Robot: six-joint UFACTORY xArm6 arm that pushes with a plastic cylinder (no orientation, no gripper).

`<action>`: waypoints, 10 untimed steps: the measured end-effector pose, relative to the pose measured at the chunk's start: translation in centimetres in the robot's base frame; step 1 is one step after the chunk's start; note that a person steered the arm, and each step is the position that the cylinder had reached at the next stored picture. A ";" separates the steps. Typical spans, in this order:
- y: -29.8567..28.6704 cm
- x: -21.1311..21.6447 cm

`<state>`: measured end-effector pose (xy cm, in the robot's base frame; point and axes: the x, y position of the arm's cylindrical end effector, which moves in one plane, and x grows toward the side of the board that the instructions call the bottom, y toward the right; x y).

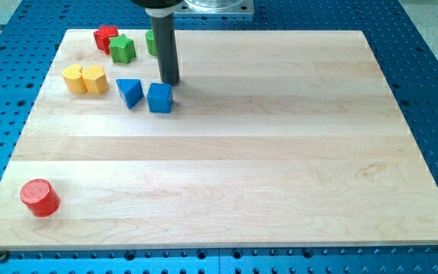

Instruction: Push the blue blocks to the center

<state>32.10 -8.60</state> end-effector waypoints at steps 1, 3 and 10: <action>-2.0 0.0; -5.7 2.7; 4.0 8.0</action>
<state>40.06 -4.64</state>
